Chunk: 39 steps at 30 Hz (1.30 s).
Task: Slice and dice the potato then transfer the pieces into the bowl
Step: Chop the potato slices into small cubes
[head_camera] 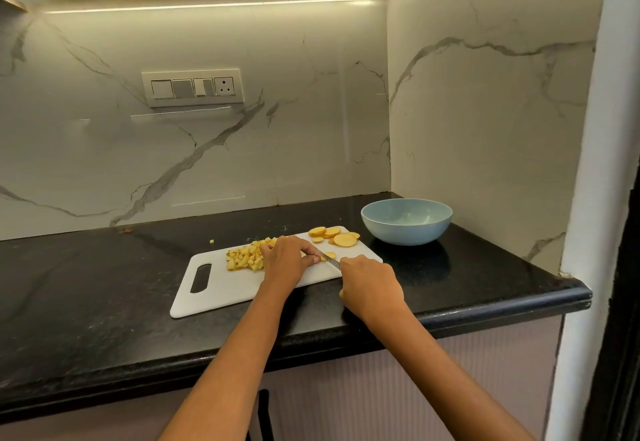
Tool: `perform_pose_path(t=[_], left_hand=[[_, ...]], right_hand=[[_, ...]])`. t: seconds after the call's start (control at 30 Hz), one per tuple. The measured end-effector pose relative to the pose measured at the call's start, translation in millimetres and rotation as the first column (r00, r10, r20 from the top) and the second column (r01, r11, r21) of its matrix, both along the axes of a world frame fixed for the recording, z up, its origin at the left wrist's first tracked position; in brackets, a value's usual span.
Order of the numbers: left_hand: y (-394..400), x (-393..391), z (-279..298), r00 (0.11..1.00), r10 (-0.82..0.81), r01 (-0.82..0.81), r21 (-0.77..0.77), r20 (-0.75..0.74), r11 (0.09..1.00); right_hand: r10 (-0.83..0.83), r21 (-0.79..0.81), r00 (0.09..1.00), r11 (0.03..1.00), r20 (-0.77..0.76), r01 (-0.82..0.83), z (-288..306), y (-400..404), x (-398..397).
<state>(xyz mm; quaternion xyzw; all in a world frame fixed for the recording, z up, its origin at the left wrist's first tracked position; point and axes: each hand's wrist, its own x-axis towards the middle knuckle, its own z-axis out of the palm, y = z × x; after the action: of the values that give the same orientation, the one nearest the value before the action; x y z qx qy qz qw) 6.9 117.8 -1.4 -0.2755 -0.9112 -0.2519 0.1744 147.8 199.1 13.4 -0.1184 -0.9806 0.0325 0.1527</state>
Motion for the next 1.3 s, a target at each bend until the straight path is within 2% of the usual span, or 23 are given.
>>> perform_pose_path(t=[0.17, 0.4, 0.53, 0.63, 0.73, 0.83, 0.93, 1.13, 1.3], left_hand=[[-2, 6, -1, 1.0, -0.002, 0.003, 0.027, -0.002, 1.0], [-2, 4, -1, 1.0, 0.006, -0.005, 0.028, -0.008, 1.0], [-2, 4, -5, 1.0, -0.004, 0.004, 0.083, -0.002, 0.997], [-2, 3, -5, 1.0, -0.008, 0.01, 0.097, -0.019, 0.995], [-1, 0, -4, 0.998, -0.048, 0.053, 0.126, -0.037, 0.991], [6, -3, -4, 0.981, -0.191, 0.192, 0.061, -0.019, 0.98], [11, -6, -2, 0.956, -0.293, 0.295, -0.108, 0.033, 0.949], [10, -9, -1, 0.96, -0.28, 0.273, -0.2, -0.01, 0.941], [5, -3, 2, 0.975, -0.213, 0.194, -0.228, -0.062, 0.954]], right_hand=[[0.009, -0.027, 0.999, 1.0, 0.049, -0.007, 8, -3, -8], [0.006, 0.07, 1.0, 0.998, -0.017, -0.005, -1, -8, 4], [-0.009, -0.007, 1.0, 1.0, -0.027, 0.009, -2, -2, 1], [-0.048, -0.105, 0.995, 0.994, -0.092, 0.038, -7, 4, 4], [-0.083, -0.125, 0.986, 0.99, -0.141, 0.065, -8, 6, 3], [-0.145, -0.133, 0.975, 0.984, -0.17, 0.123, -8, 9, -2], [-0.175, -0.145, 0.969, 0.978, -0.174, 0.15, -9, 12, -6], [-0.158, -0.139, 0.975, 0.981, -0.154, 0.137, -7, 12, -6], [-0.123, -0.034, 0.991, 0.992, -0.057, 0.121, -2, 8, 1]])
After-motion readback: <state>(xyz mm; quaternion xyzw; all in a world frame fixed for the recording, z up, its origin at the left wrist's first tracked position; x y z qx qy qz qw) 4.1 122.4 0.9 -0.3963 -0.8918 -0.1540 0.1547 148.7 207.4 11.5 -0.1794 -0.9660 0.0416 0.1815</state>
